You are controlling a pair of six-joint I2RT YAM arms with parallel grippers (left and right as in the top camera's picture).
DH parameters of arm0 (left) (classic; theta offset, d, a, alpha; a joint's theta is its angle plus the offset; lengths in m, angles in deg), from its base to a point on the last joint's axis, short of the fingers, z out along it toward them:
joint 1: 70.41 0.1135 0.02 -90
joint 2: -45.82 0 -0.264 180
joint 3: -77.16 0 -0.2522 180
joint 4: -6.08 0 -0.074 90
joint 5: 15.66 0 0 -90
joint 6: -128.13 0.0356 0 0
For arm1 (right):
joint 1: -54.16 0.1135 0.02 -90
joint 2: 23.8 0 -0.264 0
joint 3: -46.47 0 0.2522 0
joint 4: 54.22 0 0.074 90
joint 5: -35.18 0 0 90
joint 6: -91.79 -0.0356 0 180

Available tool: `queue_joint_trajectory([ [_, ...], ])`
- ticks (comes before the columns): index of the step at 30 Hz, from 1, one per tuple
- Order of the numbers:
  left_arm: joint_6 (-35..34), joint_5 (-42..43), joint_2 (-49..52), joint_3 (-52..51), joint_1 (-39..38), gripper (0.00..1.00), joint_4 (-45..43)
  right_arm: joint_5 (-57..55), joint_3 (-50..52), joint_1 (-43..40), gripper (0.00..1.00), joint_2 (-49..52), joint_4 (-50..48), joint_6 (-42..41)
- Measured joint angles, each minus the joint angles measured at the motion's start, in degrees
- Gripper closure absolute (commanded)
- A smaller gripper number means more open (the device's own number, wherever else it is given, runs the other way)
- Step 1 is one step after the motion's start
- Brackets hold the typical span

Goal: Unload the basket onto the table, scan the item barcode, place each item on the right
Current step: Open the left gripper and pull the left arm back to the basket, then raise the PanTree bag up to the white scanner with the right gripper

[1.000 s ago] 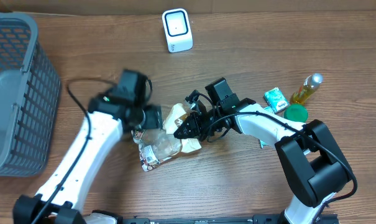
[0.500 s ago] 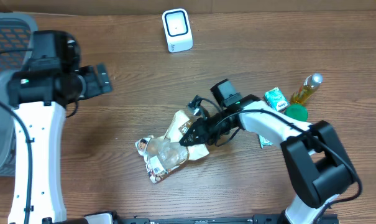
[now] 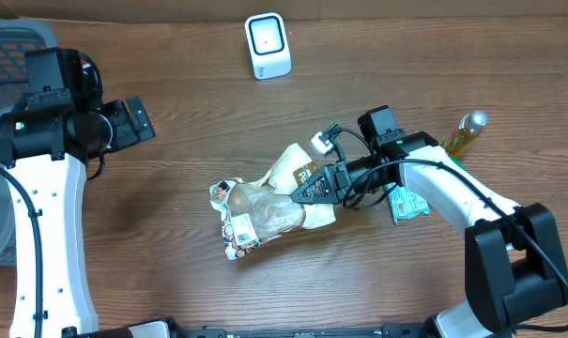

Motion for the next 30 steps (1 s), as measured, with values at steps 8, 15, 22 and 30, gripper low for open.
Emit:
queue_joint_trajectory([
  [8,0.0,0.0,0.0,0.0,0.0,0.00,0.0,4.5,0.0,0.0,0.96,-0.1,1.0,2.1],
  [15,0.0,0.0,0.0,0.0,0.0,0.00,0.0,5.1,0.0,0.0,0.96,-0.1,1.3,2.3],
  [22,0.0,0.0,0.0,0.0,0.0,0.00,0.0,5.3,0.0,0.0,0.96,-0.1,2.3,2.3],
  [30,0.2,0.0,0.0,0.0,0.0,0.00,0.0,4.0,0.0,0.0,0.96,-0.1,2.4,2.3],
])
